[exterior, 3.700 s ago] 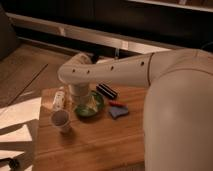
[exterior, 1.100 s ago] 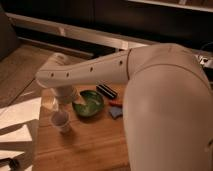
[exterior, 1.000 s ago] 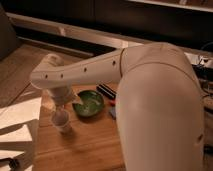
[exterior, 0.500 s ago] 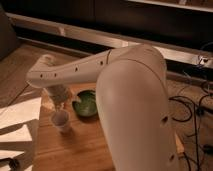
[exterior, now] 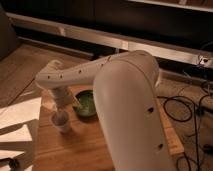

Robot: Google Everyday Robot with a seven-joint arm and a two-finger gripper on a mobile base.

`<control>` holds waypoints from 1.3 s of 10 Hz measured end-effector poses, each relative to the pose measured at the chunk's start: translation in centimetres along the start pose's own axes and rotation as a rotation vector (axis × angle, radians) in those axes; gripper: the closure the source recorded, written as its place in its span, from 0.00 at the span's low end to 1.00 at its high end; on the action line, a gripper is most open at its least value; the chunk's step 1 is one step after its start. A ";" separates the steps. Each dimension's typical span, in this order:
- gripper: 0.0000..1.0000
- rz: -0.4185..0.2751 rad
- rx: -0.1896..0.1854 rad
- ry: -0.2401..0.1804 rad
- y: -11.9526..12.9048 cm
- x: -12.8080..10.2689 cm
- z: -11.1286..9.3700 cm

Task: Pick up the ceramic cup

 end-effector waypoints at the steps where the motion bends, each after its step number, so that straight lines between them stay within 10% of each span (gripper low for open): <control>1: 0.35 0.007 -0.011 0.015 0.0 0.1 0.7; 6: 0.54 0.039 -0.072 0.072 0.6 0.3 3.9; 10: 0.95 0.051 -0.155 0.003 1.4 -1.6 3.5; 13: 1.00 0.038 -0.205 -0.058 2.5 -2.0 0.0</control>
